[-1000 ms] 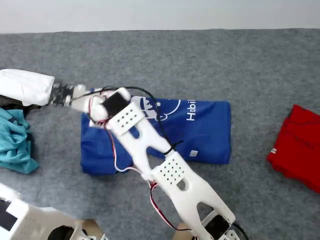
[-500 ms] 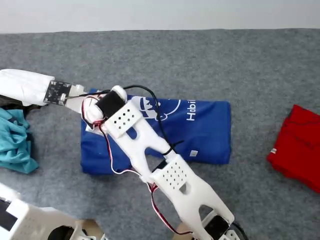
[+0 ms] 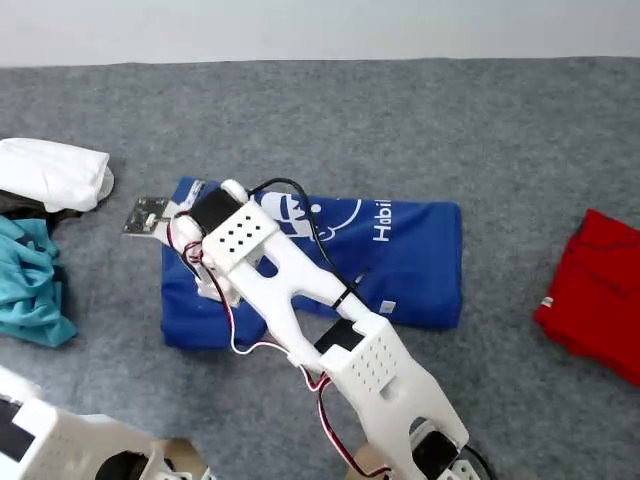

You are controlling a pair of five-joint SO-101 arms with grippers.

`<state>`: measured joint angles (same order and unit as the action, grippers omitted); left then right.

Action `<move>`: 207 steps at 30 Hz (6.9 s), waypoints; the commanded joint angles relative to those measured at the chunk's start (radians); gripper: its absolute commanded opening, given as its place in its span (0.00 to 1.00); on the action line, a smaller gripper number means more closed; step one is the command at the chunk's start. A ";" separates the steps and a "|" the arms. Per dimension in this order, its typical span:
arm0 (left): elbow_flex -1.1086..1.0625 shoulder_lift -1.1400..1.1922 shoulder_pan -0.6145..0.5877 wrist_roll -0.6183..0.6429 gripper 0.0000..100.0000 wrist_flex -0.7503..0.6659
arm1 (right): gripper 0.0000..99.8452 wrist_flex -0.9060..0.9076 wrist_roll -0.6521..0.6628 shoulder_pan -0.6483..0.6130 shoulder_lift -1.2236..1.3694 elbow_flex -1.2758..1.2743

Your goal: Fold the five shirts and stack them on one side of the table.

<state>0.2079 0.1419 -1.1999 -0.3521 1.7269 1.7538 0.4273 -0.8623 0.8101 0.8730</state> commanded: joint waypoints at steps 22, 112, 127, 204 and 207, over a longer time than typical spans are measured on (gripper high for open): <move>0.008 -0.015 0.006 -0.003 0.00 0.015 | 0.01 0.036 -0.006 -0.047 -0.059 0.041; 0.002 -0.133 -0.014 -0.005 0.00 0.015 | 0.01 -0.163 0.252 -0.163 0.107 -0.104; 0.002 -0.132 -0.011 -0.005 0.00 0.012 | 0.01 -0.110 0.253 0.025 0.113 0.192; -0.097 -0.132 0.014 -0.003 0.00 -0.061 | 0.02 -0.344 0.281 0.226 0.383 0.634; -0.099 -0.133 0.017 -0.003 0.00 -0.061 | 0.02 -0.349 0.279 0.222 0.412 0.623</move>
<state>0.1066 0.0560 -1.1922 -0.3521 1.6855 1.4208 0.6989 -0.6306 1.2536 1.4668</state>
